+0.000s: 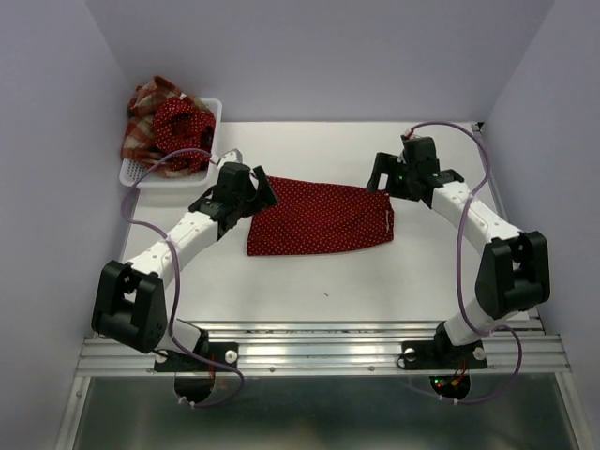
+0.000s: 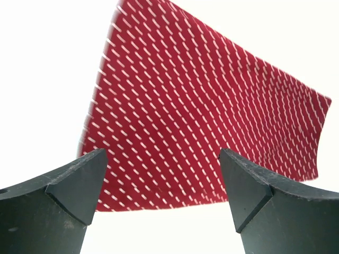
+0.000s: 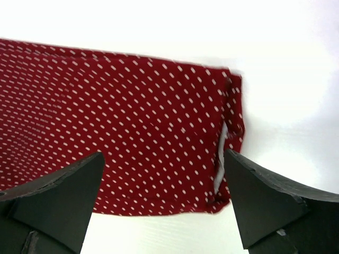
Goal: Fold and stack the skirts
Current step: Fold the skirt
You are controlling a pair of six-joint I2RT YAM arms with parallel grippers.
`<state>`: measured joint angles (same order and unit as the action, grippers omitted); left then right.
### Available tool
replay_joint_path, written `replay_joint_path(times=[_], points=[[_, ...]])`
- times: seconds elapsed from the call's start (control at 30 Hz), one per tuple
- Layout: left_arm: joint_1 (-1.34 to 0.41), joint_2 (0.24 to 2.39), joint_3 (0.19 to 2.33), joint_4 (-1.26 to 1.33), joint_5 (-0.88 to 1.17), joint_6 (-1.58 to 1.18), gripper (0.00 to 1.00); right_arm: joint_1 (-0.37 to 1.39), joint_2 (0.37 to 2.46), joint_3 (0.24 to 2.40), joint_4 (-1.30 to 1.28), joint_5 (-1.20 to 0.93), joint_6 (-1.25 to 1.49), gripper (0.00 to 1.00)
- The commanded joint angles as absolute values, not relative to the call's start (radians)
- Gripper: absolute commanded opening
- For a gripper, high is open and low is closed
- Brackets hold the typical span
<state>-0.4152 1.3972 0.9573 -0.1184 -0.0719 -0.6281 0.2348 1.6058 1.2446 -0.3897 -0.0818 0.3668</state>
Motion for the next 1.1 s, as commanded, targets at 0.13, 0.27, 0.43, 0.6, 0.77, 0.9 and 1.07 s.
replay_joint_path(times=[0.13,0.27,0.43,0.6,0.77,0.9,1.07], points=[[-0.302,1.489,0.994,-0.130,-0.111,-0.577,0.99,0.227,1.594,1.138,-0.459,0.060,0.417,1.00],[-0.298,1.535,1.012,-0.094,-0.086,-0.548,0.99,0.227,1.634,1.129,-0.457,0.061,0.428,1.00],[-0.296,1.614,1.023,-0.064,-0.046,-0.531,0.99,0.227,1.701,1.123,-0.428,0.063,0.431,1.00],[-0.296,1.667,1.029,-0.058,-0.025,-0.523,0.98,0.218,1.753,1.092,-0.368,0.048,0.436,1.00],[-0.296,1.709,1.020,-0.041,-0.008,-0.525,0.72,0.209,1.770,1.054,-0.308,-0.032,0.439,0.98],[-0.296,1.742,1.012,-0.028,0.029,-0.523,0.54,0.209,1.779,1.040,-0.299,-0.051,0.433,0.89],[-0.296,1.770,1.011,-0.025,0.034,-0.520,0.45,0.209,1.792,1.017,-0.281,-0.071,0.440,0.71]])
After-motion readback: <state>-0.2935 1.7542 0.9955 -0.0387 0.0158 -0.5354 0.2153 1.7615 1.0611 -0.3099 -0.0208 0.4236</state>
